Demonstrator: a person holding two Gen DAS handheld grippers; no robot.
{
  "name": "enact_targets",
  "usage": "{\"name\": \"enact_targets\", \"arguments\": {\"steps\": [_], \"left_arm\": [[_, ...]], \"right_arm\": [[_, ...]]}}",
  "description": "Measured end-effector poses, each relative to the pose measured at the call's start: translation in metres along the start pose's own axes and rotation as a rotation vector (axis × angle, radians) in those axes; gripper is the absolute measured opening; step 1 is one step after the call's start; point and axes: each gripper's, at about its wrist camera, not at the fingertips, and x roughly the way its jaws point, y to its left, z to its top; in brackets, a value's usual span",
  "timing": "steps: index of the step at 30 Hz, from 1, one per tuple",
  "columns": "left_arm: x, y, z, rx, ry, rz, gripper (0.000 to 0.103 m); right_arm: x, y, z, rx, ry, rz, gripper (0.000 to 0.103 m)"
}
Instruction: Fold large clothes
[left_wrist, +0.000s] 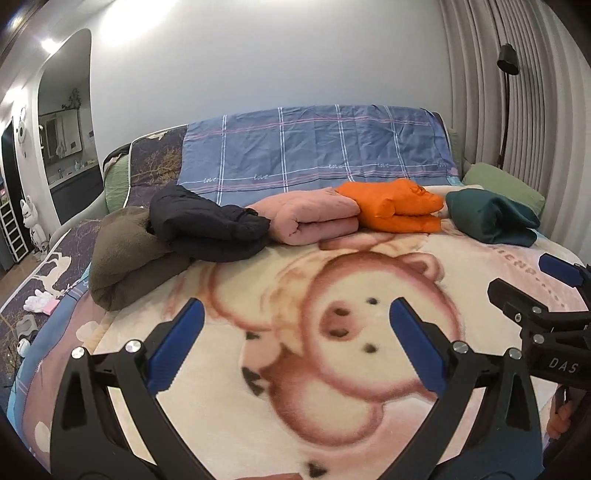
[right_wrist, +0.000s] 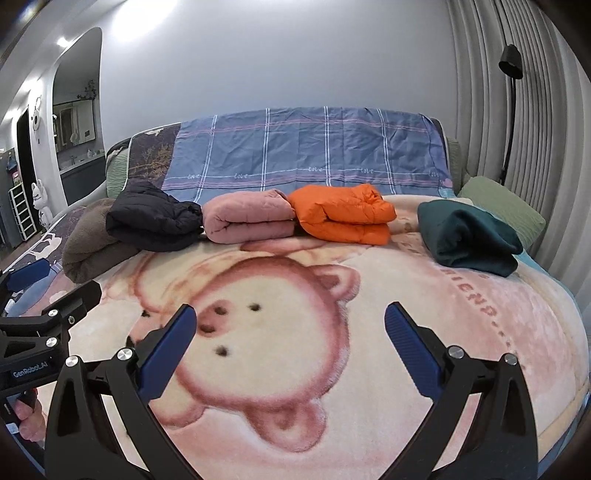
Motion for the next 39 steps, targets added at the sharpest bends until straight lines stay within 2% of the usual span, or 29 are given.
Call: {"name": "enact_targets", "arguments": {"steps": [39], "left_arm": [[0.0043, -0.0097, -0.0099, 0.025, 0.02, -0.004, 0.101]], "right_arm": [[0.0001, -0.0045, -0.0012, 0.007, 0.009, -0.038, 0.102]]}}
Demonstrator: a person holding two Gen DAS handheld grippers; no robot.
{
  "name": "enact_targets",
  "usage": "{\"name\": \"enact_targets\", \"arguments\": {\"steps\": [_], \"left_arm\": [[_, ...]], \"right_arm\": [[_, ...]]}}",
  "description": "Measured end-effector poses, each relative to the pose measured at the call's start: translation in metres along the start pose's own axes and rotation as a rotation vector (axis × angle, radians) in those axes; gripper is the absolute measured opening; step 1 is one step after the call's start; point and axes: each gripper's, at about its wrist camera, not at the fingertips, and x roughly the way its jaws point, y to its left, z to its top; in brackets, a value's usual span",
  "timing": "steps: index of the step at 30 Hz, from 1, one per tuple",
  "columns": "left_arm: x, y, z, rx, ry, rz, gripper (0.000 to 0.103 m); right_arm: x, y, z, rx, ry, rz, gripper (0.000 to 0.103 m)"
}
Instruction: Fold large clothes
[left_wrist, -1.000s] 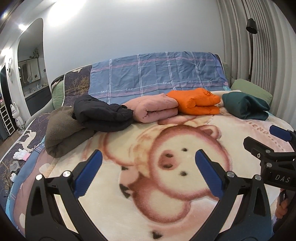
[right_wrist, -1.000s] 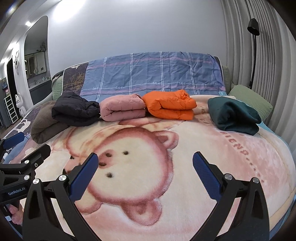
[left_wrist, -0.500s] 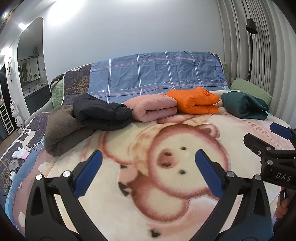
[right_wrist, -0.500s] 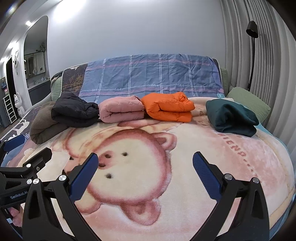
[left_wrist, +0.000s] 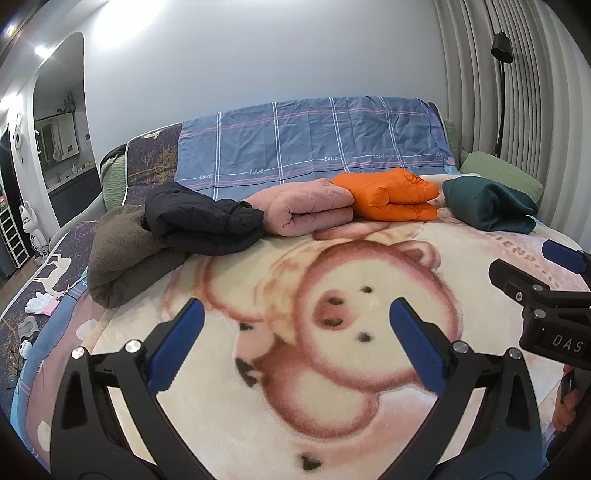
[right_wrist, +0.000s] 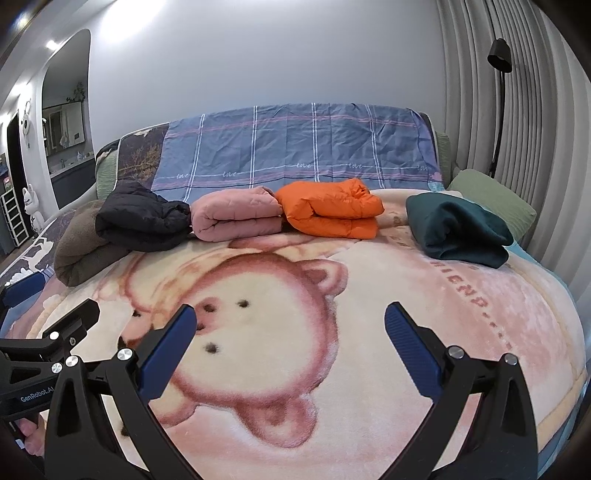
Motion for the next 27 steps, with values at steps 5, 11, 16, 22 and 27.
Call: {"name": "enact_targets", "arguments": {"steps": [5, 11, 16, 22, 27], "left_arm": [[0.0033, 0.0005, -0.0009, 0.0, 0.008, 0.002, 0.101], [0.005, 0.0012, -0.0007, 0.0, 0.012, 0.004, 0.101], [0.0058, 0.0013, -0.0007, 0.0, 0.012, 0.005, 0.101], [0.006, 0.0006, -0.0009, 0.0, 0.012, 0.005, 0.101], [0.0066, 0.0005, -0.001, 0.0, 0.012, 0.006, 0.101]], "right_arm": [[0.0015, 0.0004, -0.0004, 0.0, 0.002, -0.005, 0.102], [0.0033, -0.001, -0.0004, 0.001, 0.005, -0.005, 0.102], [0.0042, -0.0015, -0.001, 0.0, 0.007, -0.005, 0.102], [0.0061, -0.0021, -0.001, 0.0, 0.011, -0.007, 0.102], [0.0061, -0.0019, -0.001, 0.0, 0.011, -0.007, 0.102]]}}
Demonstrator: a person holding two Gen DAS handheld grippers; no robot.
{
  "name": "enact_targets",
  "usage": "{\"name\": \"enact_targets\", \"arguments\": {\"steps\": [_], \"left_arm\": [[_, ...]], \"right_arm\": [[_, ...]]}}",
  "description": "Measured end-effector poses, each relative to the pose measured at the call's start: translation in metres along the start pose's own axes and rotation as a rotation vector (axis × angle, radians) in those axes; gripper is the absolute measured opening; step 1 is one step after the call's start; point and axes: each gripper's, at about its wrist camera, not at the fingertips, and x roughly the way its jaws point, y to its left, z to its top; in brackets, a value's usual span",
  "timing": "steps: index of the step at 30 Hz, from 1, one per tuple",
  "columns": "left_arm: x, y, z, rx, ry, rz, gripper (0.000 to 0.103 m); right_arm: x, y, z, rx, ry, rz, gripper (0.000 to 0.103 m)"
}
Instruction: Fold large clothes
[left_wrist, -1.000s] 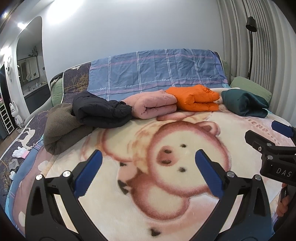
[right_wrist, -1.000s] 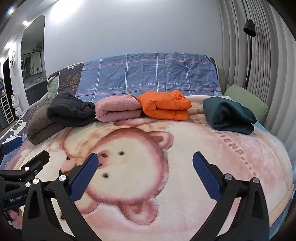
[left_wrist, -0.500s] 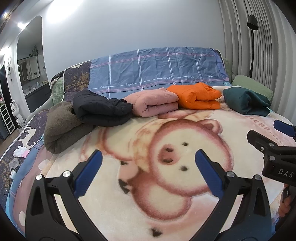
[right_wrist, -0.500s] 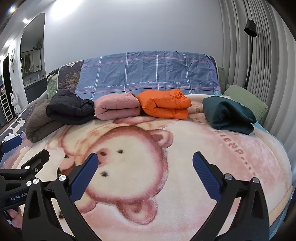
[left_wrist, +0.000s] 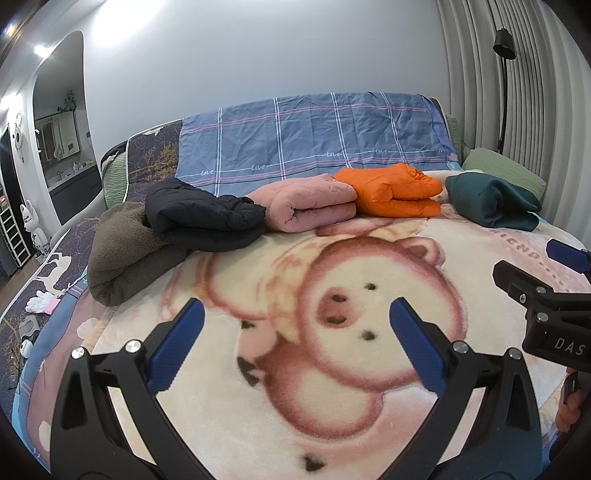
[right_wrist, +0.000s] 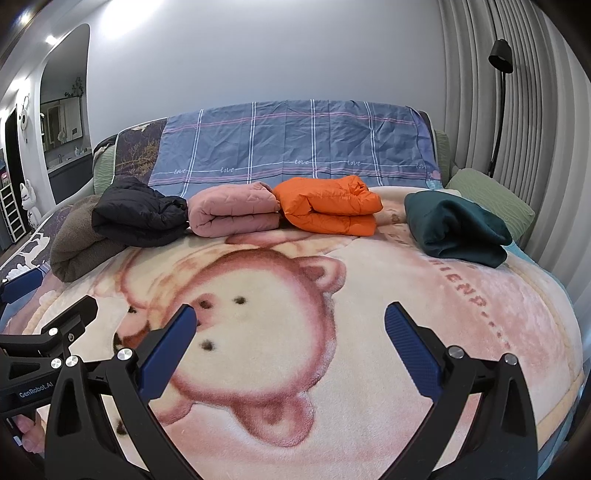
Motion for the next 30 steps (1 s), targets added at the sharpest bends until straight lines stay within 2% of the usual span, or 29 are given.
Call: {"name": "enact_targets", "arguments": {"steps": [30], "left_arm": [[0.0068, 0.0039, -0.005, 0.005, 0.018, 0.004, 0.101]], "right_arm": [[0.0052, -0.004, -0.0063, 0.01, 0.024, 0.009, 0.102]]}}
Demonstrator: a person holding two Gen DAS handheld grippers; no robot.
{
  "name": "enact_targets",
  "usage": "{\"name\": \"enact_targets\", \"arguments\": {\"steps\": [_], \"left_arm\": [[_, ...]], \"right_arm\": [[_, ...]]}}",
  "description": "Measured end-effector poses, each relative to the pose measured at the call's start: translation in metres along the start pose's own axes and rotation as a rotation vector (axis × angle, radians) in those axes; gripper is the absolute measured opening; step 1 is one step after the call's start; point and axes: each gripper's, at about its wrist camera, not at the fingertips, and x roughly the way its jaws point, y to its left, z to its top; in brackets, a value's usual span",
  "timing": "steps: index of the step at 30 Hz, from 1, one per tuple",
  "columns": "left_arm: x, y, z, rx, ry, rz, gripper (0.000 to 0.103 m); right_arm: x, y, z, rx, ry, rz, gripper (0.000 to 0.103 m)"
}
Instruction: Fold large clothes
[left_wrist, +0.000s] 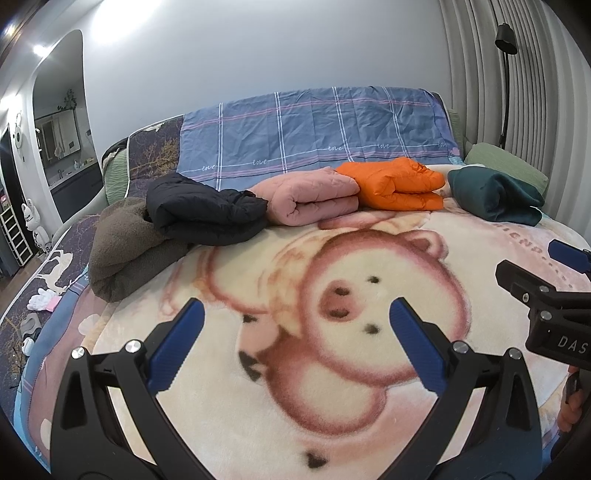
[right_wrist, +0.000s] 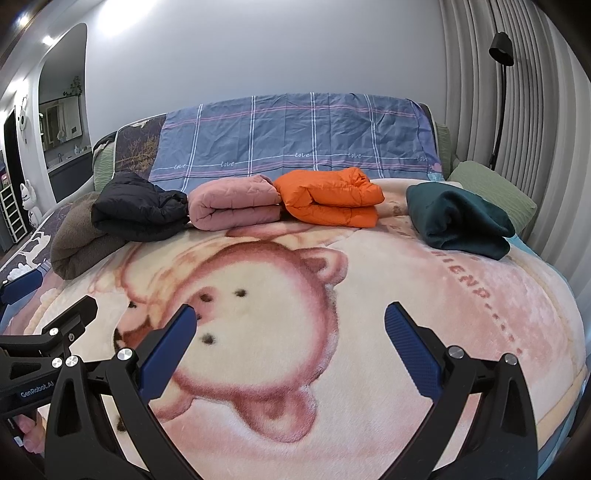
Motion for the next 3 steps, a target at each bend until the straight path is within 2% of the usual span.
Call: {"name": "enact_targets", "arguments": {"steps": [3], "left_arm": [[-0.0001, 0.0, -0.0011, 0.002, 0.002, 0.0, 0.101]], "right_arm": [[0.0001, -0.0003, -0.0002, -0.001, 0.001, 0.0, 0.102]]}}
